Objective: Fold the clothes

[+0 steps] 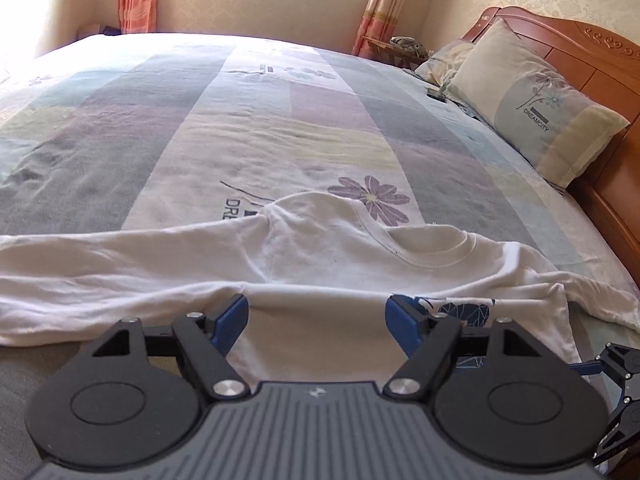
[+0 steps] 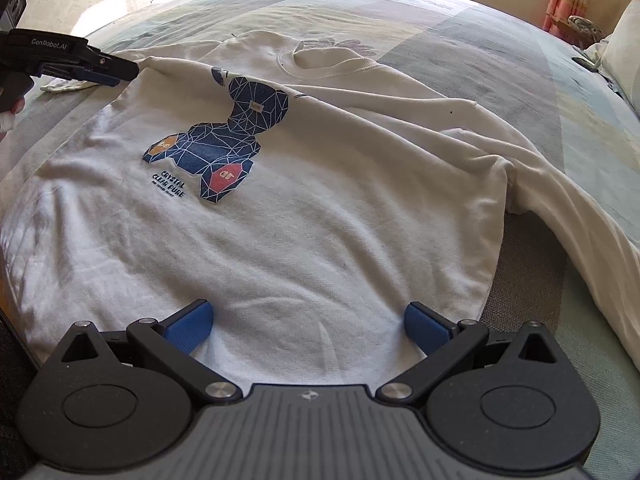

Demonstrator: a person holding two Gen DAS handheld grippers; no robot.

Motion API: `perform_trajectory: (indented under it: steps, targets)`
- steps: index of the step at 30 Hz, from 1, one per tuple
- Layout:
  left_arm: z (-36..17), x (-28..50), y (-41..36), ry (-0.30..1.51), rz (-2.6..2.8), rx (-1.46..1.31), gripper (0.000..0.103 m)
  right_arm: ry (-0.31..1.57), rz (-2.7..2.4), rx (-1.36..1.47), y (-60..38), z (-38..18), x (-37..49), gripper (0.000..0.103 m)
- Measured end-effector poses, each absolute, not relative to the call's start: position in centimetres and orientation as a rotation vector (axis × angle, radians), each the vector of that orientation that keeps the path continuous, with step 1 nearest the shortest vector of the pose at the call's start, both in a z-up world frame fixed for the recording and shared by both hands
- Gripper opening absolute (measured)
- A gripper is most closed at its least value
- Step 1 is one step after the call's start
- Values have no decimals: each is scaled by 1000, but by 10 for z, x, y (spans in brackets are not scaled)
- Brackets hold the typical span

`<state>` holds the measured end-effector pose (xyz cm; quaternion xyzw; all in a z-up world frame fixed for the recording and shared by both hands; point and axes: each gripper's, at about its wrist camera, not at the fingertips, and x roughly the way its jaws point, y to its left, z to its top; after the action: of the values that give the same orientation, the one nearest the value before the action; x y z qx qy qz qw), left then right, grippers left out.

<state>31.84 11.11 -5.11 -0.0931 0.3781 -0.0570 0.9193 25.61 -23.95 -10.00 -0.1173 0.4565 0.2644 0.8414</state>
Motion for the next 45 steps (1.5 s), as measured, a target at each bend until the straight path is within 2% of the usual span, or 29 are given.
perform_trajectory:
  steps: [3, 9, 11, 14, 22, 26, 34, 40, 45]
  targets:
    - [-50, 344, 134, 774, -97, -175, 77, 969, 532, -234, -237, -100, 257, 103]
    - [-99, 357, 183, 919, -80, -310, 76, 997, 423, -185, -228, -100, 263, 103]
    - [-102, 337, 190, 886, -136, -359, 81, 1012, 387, -169, -225, -100, 266, 103]
    - [-99, 328, 197, 917, -204, -381, 82, 1035, 327, -144, -220, -100, 271, 103]
    - [-81, 411, 205, 803, -271, -319, 82, 1088, 215, -90, -211, -99, 285, 103]
    - [-94, 426, 204, 852, -307, -347, 82, 1097, 172, -70, -208, -100, 287, 103]
    - [-97, 379, 210, 867, -394, -377, 82, 1120, 123, -48, -203, -100, 292, 103]
    - [-99, 372, 213, 878, -396, -381, 82, 1138, 115, -40, -205, -99, 296, 103]
    - [-79, 380, 227, 806, -383, -356, 82, 1138, 114, -39, -205, -99, 298, 103]
